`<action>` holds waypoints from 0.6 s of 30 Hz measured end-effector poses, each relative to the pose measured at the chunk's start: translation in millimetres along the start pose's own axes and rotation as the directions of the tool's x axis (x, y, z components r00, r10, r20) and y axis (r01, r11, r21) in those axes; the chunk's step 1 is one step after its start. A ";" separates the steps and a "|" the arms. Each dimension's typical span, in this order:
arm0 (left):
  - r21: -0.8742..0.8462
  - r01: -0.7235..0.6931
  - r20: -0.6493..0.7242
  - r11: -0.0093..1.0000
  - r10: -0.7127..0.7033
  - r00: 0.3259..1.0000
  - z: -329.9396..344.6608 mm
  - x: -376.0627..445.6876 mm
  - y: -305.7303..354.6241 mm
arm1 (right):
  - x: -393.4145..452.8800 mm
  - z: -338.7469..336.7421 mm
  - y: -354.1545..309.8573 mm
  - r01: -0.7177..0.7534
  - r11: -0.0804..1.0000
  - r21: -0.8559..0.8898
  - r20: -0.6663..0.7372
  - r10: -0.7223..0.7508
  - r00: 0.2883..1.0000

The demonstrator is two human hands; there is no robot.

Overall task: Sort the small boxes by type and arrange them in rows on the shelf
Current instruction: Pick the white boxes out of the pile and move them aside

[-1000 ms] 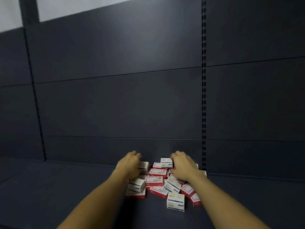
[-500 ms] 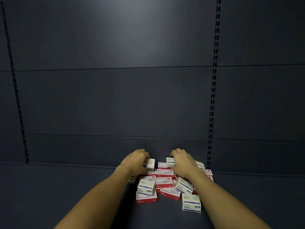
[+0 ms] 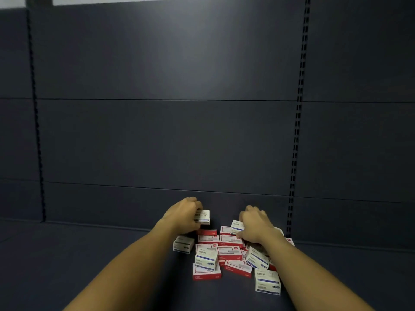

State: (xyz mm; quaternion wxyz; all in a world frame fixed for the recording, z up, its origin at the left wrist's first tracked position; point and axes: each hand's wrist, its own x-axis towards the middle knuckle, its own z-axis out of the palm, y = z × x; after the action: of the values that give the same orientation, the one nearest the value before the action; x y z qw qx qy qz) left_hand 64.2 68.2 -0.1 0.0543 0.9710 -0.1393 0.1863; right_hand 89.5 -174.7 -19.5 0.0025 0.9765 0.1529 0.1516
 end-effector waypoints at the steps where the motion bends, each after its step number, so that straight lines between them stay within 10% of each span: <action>1: -0.003 -0.007 -0.004 1.000 0.007 1.000 -4.6 -0.8 -0.2 | -1.7 -2.8 -0.9 -0.001 1.000 0.009 -0.007 0.001 1.000; 18: -0.026 -0.164 -0.055 0.986 0.163 0.985 -40.0 8.2 36.1 | -57.4 -101.7 28.4 -0.036 0.995 0.090 -0.233 0.056 0.971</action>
State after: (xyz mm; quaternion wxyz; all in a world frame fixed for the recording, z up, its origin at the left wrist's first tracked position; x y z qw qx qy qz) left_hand 47.2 37.9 41.9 0.0572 0.9502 -0.2198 0.2134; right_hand 15.7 -223.2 62.1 -0.0606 0.9542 0.1357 0.2597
